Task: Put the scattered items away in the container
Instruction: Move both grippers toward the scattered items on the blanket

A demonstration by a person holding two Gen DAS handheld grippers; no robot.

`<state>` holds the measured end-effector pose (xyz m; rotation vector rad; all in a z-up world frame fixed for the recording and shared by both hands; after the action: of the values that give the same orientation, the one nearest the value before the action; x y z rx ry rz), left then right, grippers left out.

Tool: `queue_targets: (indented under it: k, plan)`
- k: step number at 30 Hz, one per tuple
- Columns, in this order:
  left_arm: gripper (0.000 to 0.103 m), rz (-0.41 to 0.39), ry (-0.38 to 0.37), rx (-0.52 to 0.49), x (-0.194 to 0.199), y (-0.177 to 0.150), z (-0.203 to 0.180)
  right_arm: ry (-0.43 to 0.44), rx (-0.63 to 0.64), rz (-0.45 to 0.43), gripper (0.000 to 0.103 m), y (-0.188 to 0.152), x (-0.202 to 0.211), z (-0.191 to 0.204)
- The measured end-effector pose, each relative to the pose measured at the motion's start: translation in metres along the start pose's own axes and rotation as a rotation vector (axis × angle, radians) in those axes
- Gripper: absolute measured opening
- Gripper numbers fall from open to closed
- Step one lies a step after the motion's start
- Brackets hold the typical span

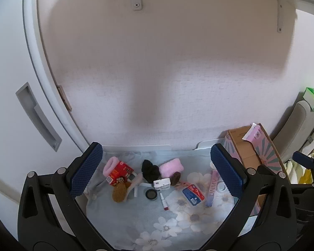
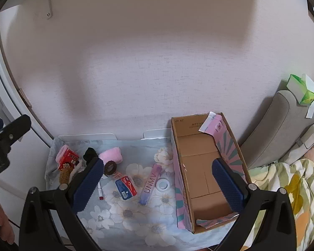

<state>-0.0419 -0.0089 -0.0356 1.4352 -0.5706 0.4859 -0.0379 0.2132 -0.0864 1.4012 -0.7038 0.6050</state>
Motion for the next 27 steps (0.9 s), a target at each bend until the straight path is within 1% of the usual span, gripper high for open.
queue_targets:
  k: [5,11,15,19,23,27]
  plan:
    - [0.102,-0.001,-0.001,0.0,0.004,-0.002,0.002,0.0,0.015,-0.017,0.103,0.001,0.003,0.003]
    - [0.102,0.007,-0.008,0.02,0.007,-0.009,0.008,-0.049,0.086,-0.053,0.103,0.004,0.006,0.008]
    - [0.102,0.022,-0.001,0.035,0.005,-0.014,0.016,-0.057,0.118,-0.077,0.103,0.006,0.009,0.011]
    - [0.102,0.02,0.017,0.053,0.005,-0.015,0.031,-0.042,0.126,-0.091,0.103,0.007,0.01,0.013]
    - [0.102,0.011,0.03,0.081,0.006,-0.011,0.054,-0.043,0.122,-0.108,0.103,0.009,0.01,0.011]
    - [0.103,0.0,0.041,0.102,0.007,-0.007,0.073,-0.044,0.108,-0.105,0.103,0.012,0.009,0.005]
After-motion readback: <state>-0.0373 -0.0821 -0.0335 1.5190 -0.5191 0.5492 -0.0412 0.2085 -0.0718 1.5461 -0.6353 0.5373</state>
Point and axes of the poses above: each gripper's, at about its wrist camera, not at the fingertips, and x roughly against the way its jaws point, z to its left, y to its top, the point moved 6 cm from there along -x, roughly the way its jaws point
